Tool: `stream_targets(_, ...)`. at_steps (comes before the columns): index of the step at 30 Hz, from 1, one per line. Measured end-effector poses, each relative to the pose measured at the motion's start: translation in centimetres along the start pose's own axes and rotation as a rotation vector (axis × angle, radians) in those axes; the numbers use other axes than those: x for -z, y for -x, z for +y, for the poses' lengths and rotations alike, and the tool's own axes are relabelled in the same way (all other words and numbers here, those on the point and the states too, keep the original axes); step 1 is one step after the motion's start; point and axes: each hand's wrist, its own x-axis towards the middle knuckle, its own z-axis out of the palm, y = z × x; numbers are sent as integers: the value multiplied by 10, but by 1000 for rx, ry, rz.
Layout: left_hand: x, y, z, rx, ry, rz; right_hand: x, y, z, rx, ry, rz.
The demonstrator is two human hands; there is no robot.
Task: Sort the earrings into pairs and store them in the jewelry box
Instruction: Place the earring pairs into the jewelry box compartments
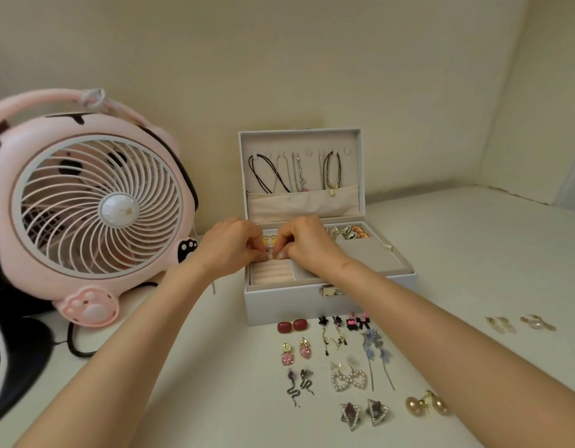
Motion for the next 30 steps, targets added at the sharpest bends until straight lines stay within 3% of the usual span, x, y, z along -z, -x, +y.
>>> stream_targets(9,0,-1,1,-26,5,4,7,4,-2,-6,-22,-34)
stream_targets(11,4,0,4,13,123,129,19,7,-1,-38,-100,-12)
stream_targets(14,12,2,9,248,168,337,44,14,11,-58,-42,114)
stream_targets(15,15,3,10,335,88,300,54,18,16,-78,42,160)
stream_targets(18,16,6,13,480,-98,-29,76,35,35,-201,278,199)
stream_targets(21,11,6,20,487,-70,-227,87,51,54,-336,457,74)
stream_targets(23,9,9,25,478,-39,-268,91,61,61,-404,557,-29)
stream_targets(27,4,18,33,504,0,-361,94,74,64,-512,536,-112)
stream_targets(30,0,23,34,497,-13,-312,95,76,62,-562,510,-127)
